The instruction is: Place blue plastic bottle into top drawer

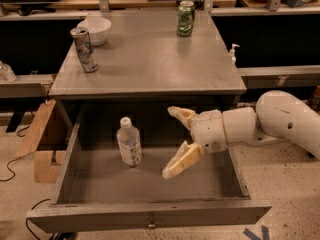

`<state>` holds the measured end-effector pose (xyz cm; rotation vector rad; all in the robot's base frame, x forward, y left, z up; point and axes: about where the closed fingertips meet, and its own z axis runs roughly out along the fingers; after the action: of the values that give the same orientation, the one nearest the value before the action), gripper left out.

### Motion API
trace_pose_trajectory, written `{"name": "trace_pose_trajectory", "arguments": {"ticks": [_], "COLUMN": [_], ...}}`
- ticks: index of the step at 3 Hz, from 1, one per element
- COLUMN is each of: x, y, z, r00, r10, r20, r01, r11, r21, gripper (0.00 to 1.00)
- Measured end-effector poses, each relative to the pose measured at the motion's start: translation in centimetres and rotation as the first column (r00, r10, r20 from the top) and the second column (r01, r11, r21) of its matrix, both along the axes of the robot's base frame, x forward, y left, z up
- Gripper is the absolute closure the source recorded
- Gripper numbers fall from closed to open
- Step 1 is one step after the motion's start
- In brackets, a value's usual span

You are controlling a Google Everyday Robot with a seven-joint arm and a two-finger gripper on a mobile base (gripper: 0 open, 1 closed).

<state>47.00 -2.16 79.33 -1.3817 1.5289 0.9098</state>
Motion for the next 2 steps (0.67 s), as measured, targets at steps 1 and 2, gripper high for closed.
{"name": "trace_pose_trajectory", "arguments": {"ticks": [1,2], "x": [0.7,1.8], "y": [-3.6,-7.2], "z": [4.0,8.9], "r00": [0.9987,0.9935], "r10": [0.025,0.074], "r20": [0.044,0.087], "r01": [-0.022,-0.06], "r11": [0.997,0.986], "r21": [-0.07,-0.153], "gripper": [0.0,0.0]}}
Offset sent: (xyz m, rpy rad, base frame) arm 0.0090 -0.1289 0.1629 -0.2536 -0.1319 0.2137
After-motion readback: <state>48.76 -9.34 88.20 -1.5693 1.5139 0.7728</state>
